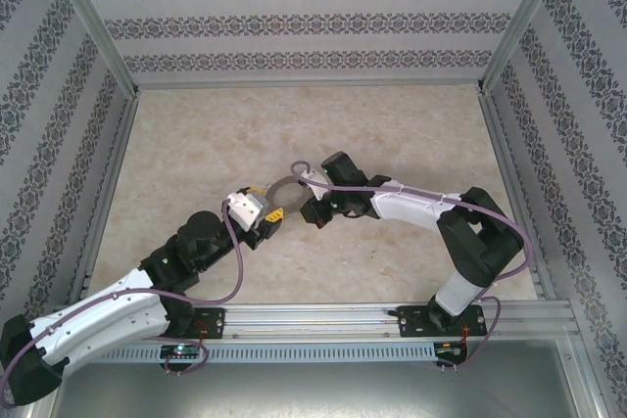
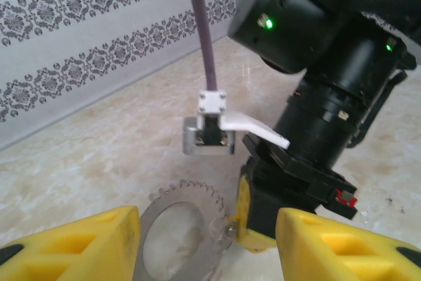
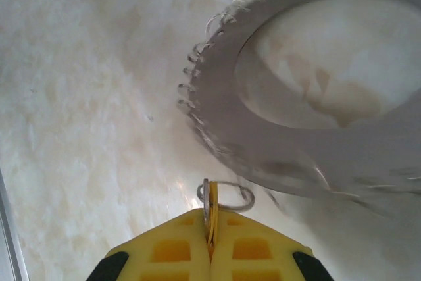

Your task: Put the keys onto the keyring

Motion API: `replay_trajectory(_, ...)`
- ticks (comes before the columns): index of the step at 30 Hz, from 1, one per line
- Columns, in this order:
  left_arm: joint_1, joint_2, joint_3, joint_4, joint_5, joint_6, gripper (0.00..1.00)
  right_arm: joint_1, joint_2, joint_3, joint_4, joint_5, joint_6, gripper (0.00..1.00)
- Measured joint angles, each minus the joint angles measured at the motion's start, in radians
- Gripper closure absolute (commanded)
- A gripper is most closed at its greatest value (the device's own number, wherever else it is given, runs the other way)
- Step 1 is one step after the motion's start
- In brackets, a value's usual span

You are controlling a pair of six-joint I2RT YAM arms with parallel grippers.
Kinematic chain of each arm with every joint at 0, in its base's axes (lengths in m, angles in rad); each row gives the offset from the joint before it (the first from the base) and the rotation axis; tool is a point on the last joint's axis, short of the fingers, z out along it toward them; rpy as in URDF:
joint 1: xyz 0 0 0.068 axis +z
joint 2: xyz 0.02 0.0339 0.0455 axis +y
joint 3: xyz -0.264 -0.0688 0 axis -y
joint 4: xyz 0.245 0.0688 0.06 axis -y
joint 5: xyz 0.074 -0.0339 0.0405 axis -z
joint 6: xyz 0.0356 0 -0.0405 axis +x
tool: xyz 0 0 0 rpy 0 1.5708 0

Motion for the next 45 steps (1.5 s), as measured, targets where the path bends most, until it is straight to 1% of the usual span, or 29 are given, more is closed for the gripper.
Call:
replay_trajectory(8,0.000,-0.015,0.000,0.000,-0.057,-0.002,0.42,-0.001,0.000,-0.112,0.075,0.000,0.072,1.00)
replay_trajectory(9,0.000,-0.015,0.000,0.000,-0.061,-0.002,0.42,-0.001,0.000,-0.121,0.083,0.001,0.078,0.99)
replay_trajectory(11,0.000,-0.015,0.000,0.000,-0.068,-0.002,0.40,-0.001,0.000,-0.138,0.097,0.004,0.091,0.93)
replay_trajectory(13,0.000,-0.014,0.000,0.000,-0.069,-0.002,0.38,-0.001,-0.005,-0.152,0.103,0.014,0.101,0.85)
replay_trajectory(16,0.000,-0.008,0.000,0.000,-0.074,-0.010,0.33,-0.001,-0.038,-0.174,0.103,0.046,0.105,0.75)
replay_trajectory(20,0.000,0.030,0.000,-0.001,-0.074,-0.031,0.24,-0.001,-0.133,-0.188,0.081,0.113,0.101,0.54)
replay_trajectory(23,0.014,0.078,0.016,-0.014,-0.059,-0.060,0.11,-0.002,-0.233,-0.188,0.050,0.180,0.087,0.26)
replay_trajectory(24,0.021,0.100,0.031,-0.025,-0.052,-0.069,0.05,-0.002,-0.273,-0.188,0.034,0.208,0.077,0.06)
replay_trajectory(25,0.030,0.122,0.049,-0.034,-0.045,-0.081,0.00,-0.002,-0.317,-0.188,0.019,0.235,0.067,0.02)
replay_trajectory(27,0.053,0.169,0.087,-0.051,-0.032,-0.100,0.00,-0.012,-0.402,-0.186,0.000,0.280,0.046,0.02)
replay_trajectory(29,0.100,0.219,0.124,-0.060,-0.020,-0.126,0.00,-0.039,-0.480,-0.182,-0.009,0.315,0.019,0.02)
replay_trajectory(32,0.243,0.303,0.168,-0.066,0.001,-0.192,0.00,-0.134,-0.577,-0.182,0.009,0.356,-0.017,0.02)
replay_trajectory(34,0.359,0.337,0.172,-0.067,0.004,-0.236,0.00,-0.220,-0.623,-0.196,0.053,0.386,-0.036,0.02)
replay_trajectory(36,0.450,0.352,0.170,-0.066,0.002,-0.270,0.00,-0.309,-0.651,-0.221,0.097,0.405,-0.040,0.02)
replay_trajectory(37,0.492,0.352,0.167,-0.063,-0.003,-0.285,0.00,-0.362,-0.654,-0.237,0.119,0.410,-0.038,0.02)
replay_trajectory(39,0.547,0.345,0.156,-0.052,-0.027,-0.307,0.00,-0.455,-0.644,-0.267,0.161,0.422,-0.026,0.02)
replay_trajectory(41,0.578,0.335,0.137,-0.025,-0.051,-0.307,0.00,-0.537,-0.618,-0.307,0.212,0.435,-0.008,0.02)
replay_trajectory(43,0.597,0.324,0.104,0.018,-0.082,-0.296,0.00,-0.588,-0.586,-0.362,0.284,0.454,-0.005,0.02)
replay_trajectory(45,0.610,0.318,0.054,0.084,-0.106,-0.266,0.00,-0.603,-0.559,-0.433,0.367,0.454,-0.029,0.02)
